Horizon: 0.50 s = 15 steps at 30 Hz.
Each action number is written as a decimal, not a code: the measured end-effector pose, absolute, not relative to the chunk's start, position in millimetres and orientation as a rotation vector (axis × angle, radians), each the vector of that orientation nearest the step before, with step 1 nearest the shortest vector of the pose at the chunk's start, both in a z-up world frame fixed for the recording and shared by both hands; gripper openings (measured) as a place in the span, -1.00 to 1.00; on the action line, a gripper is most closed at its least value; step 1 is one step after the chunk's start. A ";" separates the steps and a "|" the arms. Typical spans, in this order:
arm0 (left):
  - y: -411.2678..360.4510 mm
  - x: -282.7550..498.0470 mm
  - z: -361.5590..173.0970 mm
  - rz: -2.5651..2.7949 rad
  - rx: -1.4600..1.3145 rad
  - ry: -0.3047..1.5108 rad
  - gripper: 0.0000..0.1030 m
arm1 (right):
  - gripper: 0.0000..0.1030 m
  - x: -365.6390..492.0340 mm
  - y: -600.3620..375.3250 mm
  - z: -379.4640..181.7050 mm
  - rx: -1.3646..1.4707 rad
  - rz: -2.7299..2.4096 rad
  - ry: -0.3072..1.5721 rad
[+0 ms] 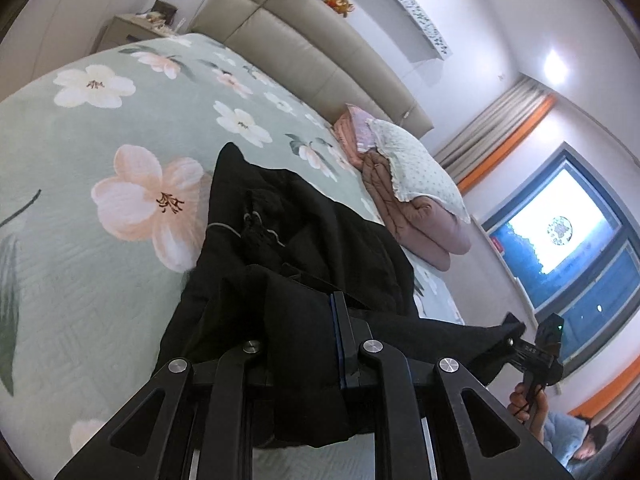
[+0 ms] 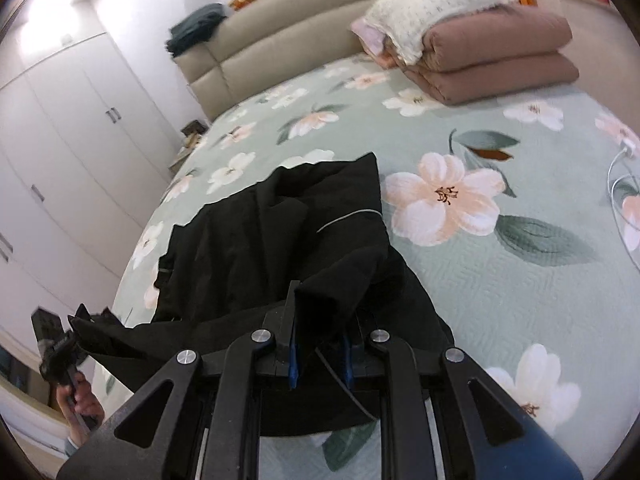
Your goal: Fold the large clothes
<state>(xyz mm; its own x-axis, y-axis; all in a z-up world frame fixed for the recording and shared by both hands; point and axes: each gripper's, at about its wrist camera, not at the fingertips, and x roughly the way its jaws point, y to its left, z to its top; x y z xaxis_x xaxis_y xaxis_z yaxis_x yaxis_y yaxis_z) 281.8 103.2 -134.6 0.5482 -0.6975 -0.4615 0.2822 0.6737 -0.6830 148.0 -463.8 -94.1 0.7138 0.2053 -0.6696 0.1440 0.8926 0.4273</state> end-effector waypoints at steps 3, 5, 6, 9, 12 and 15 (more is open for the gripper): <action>95.3 305.1 -118.2 -0.596 -0.592 0.821 -0.67 | -0.62 177.4 -471.5 -82.5 0.463 0.009 0.822; 88.2 323.8 -99.4 -0.573 -0.550 0.824 -0.66 | -0.62 202.8 -474.1 -67.1 0.442 -0.005 0.841; 84.7 336.3 -88.8 -0.565 -0.536 0.825 -0.66 | -0.62 214.9 -475.2 -60.4 0.440 -0.010 0.846; 73.9 382.9 -58.7 -0.570 -0.533 0.816 -0.66 | -0.62 270.0 -483.1 -31.7 0.439 -0.035 0.865; 55.4 445.0 -40.9 -0.531 -0.521 0.813 -0.65 | -0.62 325.1 -487.6 -10.5 0.429 -0.057 0.832; 38.9 494.2 -54.2 -0.453 -0.516 0.837 -0.61 | -0.56 394.1 -484.2 -23.3 0.374 -0.116 0.863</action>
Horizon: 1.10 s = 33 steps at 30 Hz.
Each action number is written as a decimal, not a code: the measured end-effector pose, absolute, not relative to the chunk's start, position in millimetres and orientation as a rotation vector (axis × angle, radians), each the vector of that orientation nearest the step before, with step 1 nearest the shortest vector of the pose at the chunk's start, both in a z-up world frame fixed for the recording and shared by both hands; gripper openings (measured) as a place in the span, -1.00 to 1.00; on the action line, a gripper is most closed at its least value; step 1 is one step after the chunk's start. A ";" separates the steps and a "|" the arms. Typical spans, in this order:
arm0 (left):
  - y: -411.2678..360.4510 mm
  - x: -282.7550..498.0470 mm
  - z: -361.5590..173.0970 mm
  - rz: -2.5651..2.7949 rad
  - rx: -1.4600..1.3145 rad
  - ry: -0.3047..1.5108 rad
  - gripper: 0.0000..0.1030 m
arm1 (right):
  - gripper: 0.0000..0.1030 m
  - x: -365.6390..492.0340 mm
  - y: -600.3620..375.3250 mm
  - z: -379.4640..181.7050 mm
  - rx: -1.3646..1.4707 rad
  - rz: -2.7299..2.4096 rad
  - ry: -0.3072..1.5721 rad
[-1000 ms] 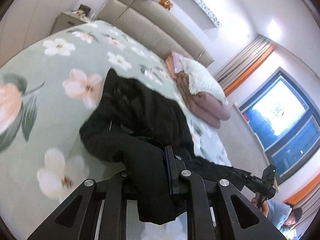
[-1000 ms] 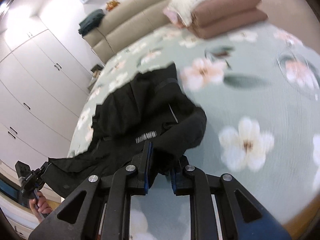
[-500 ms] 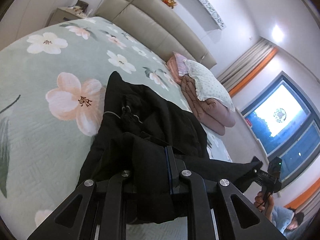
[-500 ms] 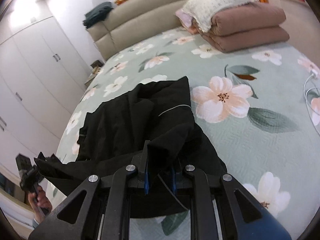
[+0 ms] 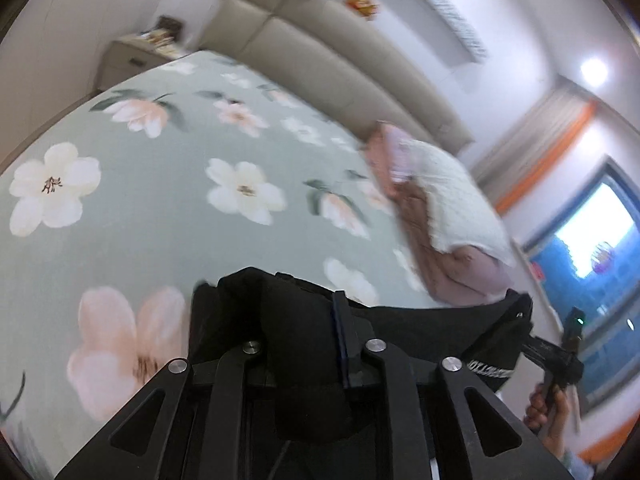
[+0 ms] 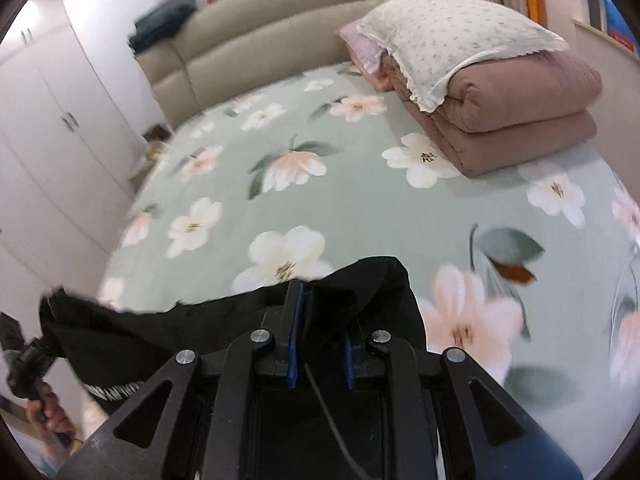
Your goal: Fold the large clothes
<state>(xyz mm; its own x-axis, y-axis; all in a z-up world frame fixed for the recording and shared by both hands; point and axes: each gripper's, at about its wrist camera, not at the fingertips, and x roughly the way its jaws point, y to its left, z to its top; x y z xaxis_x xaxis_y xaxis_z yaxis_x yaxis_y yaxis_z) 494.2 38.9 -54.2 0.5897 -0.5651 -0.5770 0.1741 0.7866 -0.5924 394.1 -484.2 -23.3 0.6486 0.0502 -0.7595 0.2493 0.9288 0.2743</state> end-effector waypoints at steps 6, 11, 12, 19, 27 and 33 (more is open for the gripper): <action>1.3 580.6 -183.1 -0.304 -0.457 1.102 -0.61 | -0.38 496.6 -475.2 -152.3 0.330 -0.205 1.137; 12.1 587.3 -223.3 -0.427 -0.615 1.079 -0.59 | -0.35 505.8 -461.7 -215.9 0.256 -0.214 1.157; 14.4 588.4 -224.2 -0.454 -0.616 1.088 -0.58 | -0.35 505.7 -458.8 -215.7 0.235 -0.225 1.148; 30.2 575.1 -182.0 -0.627 -0.475 1.114 -0.47 | -0.34 491.8 -474.7 -194.8 0.325 -0.163 1.113; 104.7 538.6 -136.8 -0.994 -0.797 1.042 0.25 | 0.53 419.8 -498.8 -117.4 0.499 -0.112 0.833; 82.2 553.8 -150.0 -0.676 -0.512 1.085 0.49 | 0.55 425.7 -489.7 -114.7 0.258 -0.133 0.916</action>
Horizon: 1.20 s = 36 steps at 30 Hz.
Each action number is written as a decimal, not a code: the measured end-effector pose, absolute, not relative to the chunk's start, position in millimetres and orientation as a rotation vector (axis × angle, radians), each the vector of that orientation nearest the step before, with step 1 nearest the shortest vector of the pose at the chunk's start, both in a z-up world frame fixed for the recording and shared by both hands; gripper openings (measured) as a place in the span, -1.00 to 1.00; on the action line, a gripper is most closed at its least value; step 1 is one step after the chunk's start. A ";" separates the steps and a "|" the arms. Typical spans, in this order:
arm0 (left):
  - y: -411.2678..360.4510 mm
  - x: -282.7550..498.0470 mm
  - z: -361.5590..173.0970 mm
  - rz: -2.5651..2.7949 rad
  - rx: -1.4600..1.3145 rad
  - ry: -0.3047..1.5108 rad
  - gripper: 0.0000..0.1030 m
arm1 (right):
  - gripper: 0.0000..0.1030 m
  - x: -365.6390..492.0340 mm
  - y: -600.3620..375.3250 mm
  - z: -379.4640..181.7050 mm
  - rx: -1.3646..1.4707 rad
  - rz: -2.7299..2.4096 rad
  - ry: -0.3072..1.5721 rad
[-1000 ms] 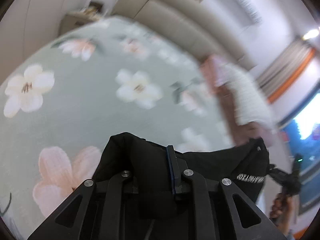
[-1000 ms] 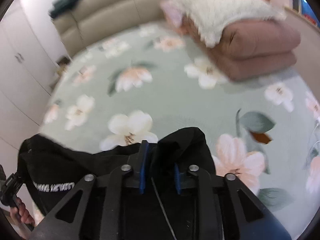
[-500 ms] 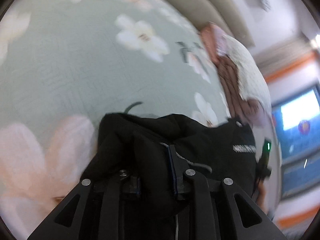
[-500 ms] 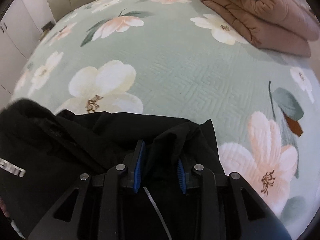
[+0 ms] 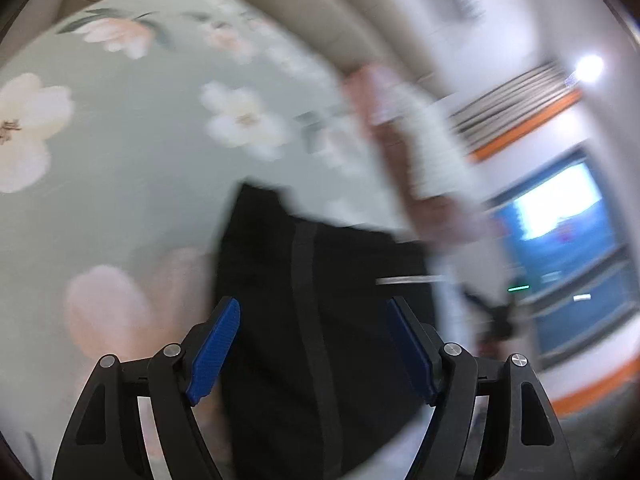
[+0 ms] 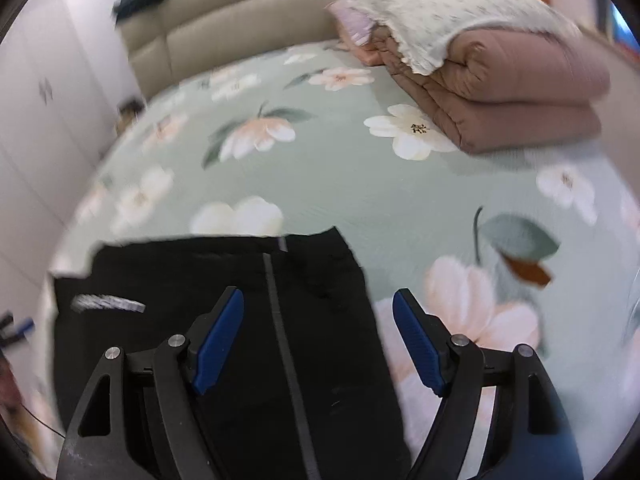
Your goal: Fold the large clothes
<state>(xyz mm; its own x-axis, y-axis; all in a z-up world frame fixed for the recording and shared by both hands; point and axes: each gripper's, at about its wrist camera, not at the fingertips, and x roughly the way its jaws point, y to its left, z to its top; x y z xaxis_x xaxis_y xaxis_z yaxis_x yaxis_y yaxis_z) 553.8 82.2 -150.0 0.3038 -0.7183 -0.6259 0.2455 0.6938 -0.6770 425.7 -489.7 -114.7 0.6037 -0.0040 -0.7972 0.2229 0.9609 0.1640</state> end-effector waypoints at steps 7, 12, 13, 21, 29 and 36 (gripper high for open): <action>49.5 594.6 -189.2 -0.658 -0.456 1.129 0.46 | 0.55 482.7 -497.6 -155.1 0.123 0.005 1.008; 53.8 616.1 -212.2 -0.717 -0.586 1.219 0.46 | 0.55 501.7 -504.2 -189.6 0.088 0.044 1.065; 53.3 618.4 -213.4 -0.725 -0.584 1.222 0.46 | 0.55 505.0 -504.1 -194.4 0.097 0.046 1.071; 0.8 601.5 -191.5 -0.571 -0.225 1.160 -0.62 | -0.73 479.2 -463.6 -162.8 -0.131 -0.102 0.928; 23.3 612.8 -120.2 -0.523 -0.400 0.938 -0.78 | -0.72 494.8 -464.4 -109.2 -0.196 -0.296 0.777; 3.7 639.1 -217.3 -0.404 -0.317 1.168 -0.69 | -0.68 543.6 -471.6 -214.3 -0.112 -0.272 1.056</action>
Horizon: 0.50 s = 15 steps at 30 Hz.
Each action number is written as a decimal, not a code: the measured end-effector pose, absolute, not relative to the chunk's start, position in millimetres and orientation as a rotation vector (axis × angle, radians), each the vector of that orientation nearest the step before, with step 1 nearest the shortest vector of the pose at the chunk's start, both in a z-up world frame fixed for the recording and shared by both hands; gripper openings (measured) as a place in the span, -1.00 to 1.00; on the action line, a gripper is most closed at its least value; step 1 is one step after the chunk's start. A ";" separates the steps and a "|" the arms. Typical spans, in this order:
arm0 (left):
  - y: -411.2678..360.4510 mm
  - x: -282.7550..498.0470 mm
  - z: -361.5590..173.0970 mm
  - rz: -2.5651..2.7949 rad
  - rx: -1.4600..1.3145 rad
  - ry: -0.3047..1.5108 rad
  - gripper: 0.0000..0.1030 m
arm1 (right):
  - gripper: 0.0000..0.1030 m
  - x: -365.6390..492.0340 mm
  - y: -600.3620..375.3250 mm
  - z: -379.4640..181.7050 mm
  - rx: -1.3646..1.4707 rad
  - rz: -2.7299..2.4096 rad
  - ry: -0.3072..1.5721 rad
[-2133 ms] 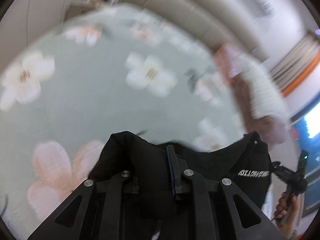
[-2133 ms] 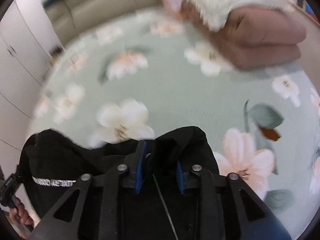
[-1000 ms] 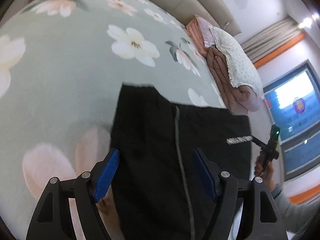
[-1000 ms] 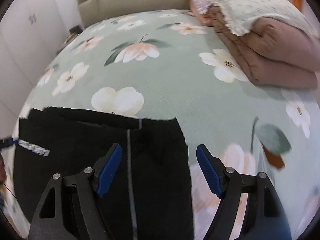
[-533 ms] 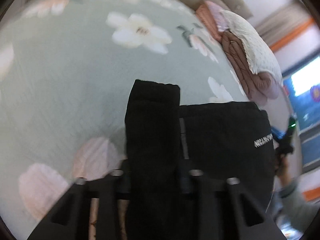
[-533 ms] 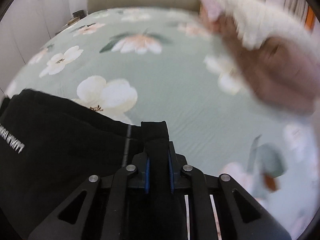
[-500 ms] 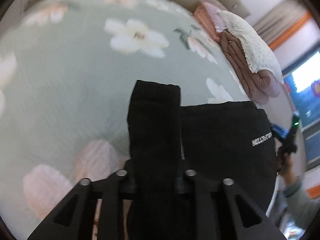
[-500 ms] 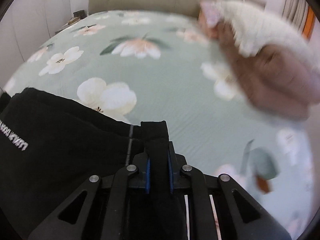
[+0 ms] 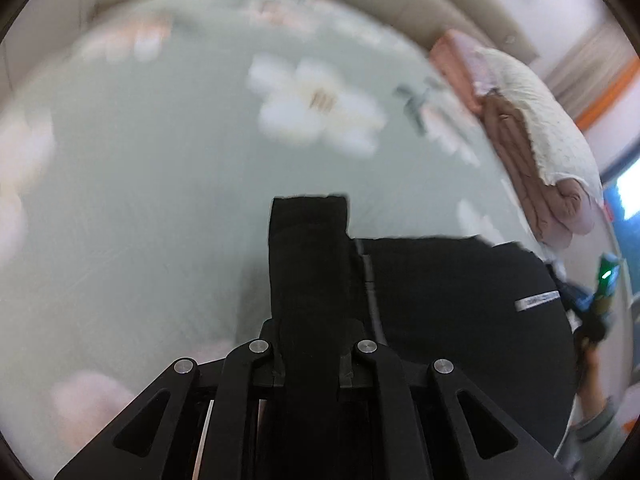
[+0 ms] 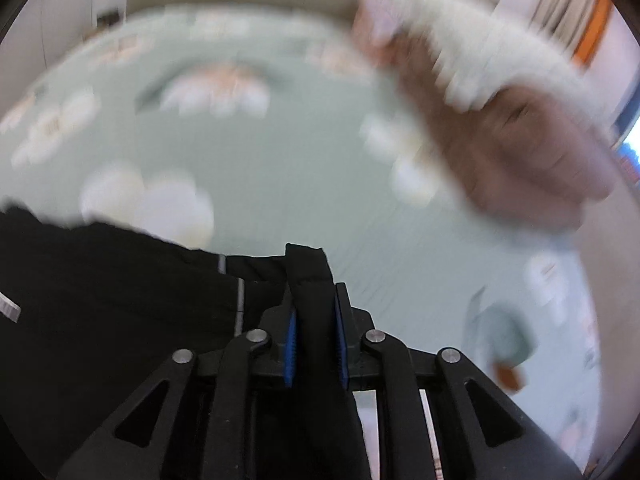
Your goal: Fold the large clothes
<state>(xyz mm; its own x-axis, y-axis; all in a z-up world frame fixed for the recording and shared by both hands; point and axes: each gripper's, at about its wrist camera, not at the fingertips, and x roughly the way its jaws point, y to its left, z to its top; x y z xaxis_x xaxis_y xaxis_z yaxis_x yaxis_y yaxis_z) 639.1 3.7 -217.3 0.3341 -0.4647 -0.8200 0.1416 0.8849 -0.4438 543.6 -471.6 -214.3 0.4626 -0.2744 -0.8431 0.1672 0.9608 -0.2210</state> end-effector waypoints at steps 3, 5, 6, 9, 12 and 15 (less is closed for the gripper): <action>21.3 644.0 -231.0 -0.428 -0.482 1.188 -0.66 | -0.49 544.7 -480.6 -234.2 -0.051 -0.268 1.096; 26.9 644.3 -227.7 -0.452 -0.505 1.203 -0.63 | -0.02 541.8 -487.0 -232.2 -0.039 -0.289 1.092; 29.6 642.9 -224.7 -0.451 -0.516 1.215 -0.61 | 0.10 538.9 -492.3 -230.5 -0.013 -0.286 1.090; 42.5 636.1 -188.4 -0.423 -0.514 1.173 -0.50 | 0.12 512.5 -502.9 -202.3 0.083 -0.261 1.001; 50.2 620.7 -143.9 -0.434 -0.454 1.061 -0.50 | 0.17 465.1 -487.3 -138.0 0.095 -0.238 0.842; 49.0 605.6 -89.2 -0.320 -0.295 0.932 -0.48 | 0.20 432.4 -452.1 -89.0 0.049 -0.142 0.810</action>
